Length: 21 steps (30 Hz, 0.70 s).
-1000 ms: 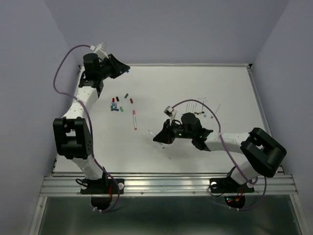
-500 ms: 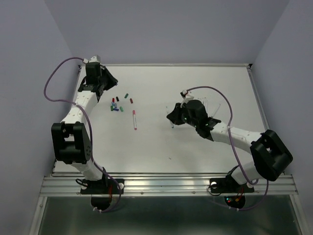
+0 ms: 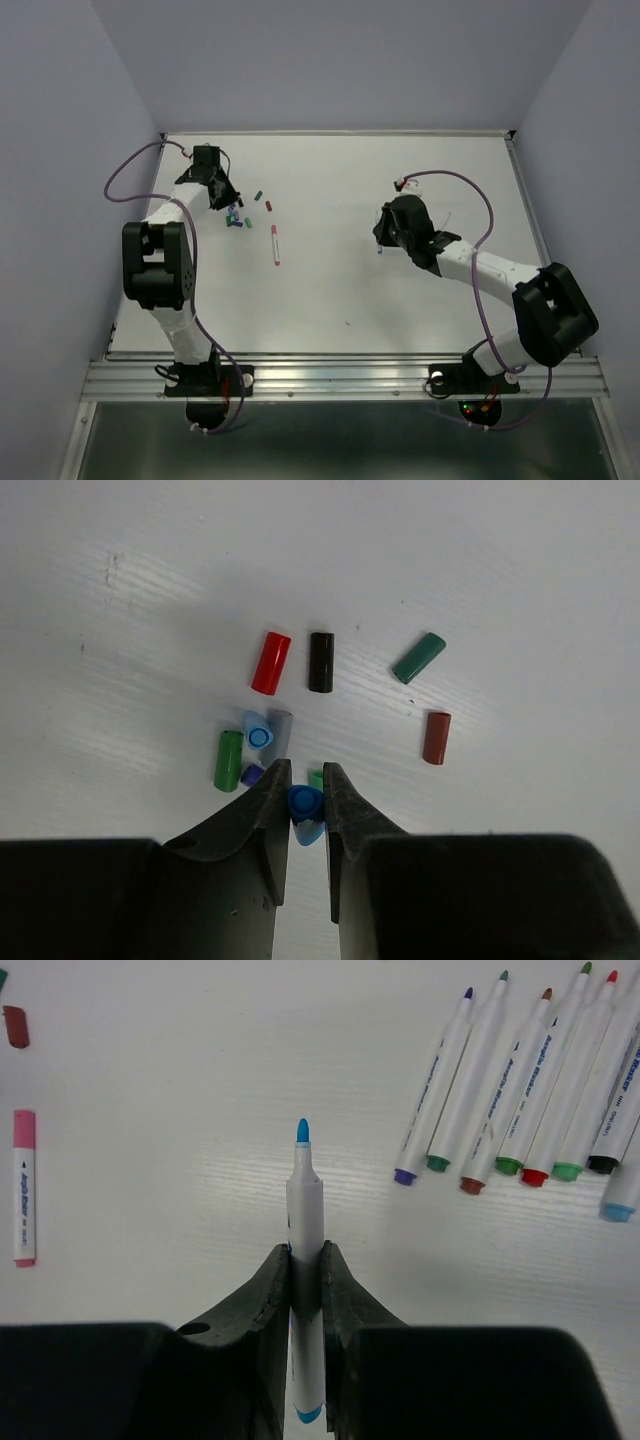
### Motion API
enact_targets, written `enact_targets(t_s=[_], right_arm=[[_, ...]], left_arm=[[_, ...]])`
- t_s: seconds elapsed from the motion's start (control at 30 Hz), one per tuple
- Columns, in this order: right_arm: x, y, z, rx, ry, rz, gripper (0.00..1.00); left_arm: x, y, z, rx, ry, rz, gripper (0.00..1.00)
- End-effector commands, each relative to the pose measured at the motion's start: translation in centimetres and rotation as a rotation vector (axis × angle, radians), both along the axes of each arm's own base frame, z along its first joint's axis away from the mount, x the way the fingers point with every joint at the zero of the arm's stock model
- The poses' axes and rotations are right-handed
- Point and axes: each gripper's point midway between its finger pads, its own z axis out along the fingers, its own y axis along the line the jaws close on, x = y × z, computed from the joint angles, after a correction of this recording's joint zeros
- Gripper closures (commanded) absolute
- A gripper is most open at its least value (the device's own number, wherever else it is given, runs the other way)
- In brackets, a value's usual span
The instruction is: Open the pen caps
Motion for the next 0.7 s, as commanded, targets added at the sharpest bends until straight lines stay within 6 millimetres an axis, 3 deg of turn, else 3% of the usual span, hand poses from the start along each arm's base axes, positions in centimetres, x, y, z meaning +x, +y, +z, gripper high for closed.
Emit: enact_targets(t_s=[0.0, 0.2, 0.27, 0.43, 0.6, 0.67], right_arm=[[1.0, -1.5, 0.5, -0.014, -0.007, -0.068, 0.99], [1.2, -2.7, 0.3, -0.026, -0.002, -0.102, 0.99], [1.2, -2.8, 0.3, -0.029, -0.001, -0.106, 0.99], [1.7, -3.6, 0.5, -0.031, -0.006, -0.136, 0.99], [1.7, -5.1, 0.7, -0.056, 0.007, -0.179, 0.99], [2.1, -6.6, 0.6, -0.080, 0.017, -0.235, 0.98]], left_arm=[[1.1, 0.1, 0.7, 0.056, -0.007, 0.001, 0.81], [1.4, 0.0, -0.1, 0.071, 0.017, 0.004, 0.70], [1.4, 0.0, -0.2, 0.074, 0.019, 0.002, 0.62], [1.4, -0.2, -0.3, 0.076, 0.023, -0.005, 0.56], [1.4, -0.7, 0.6, 0.066, 0.004, -0.025, 0.52], [1.4, -1.2, 1.8, 0.053, -0.022, -0.039, 0.47]])
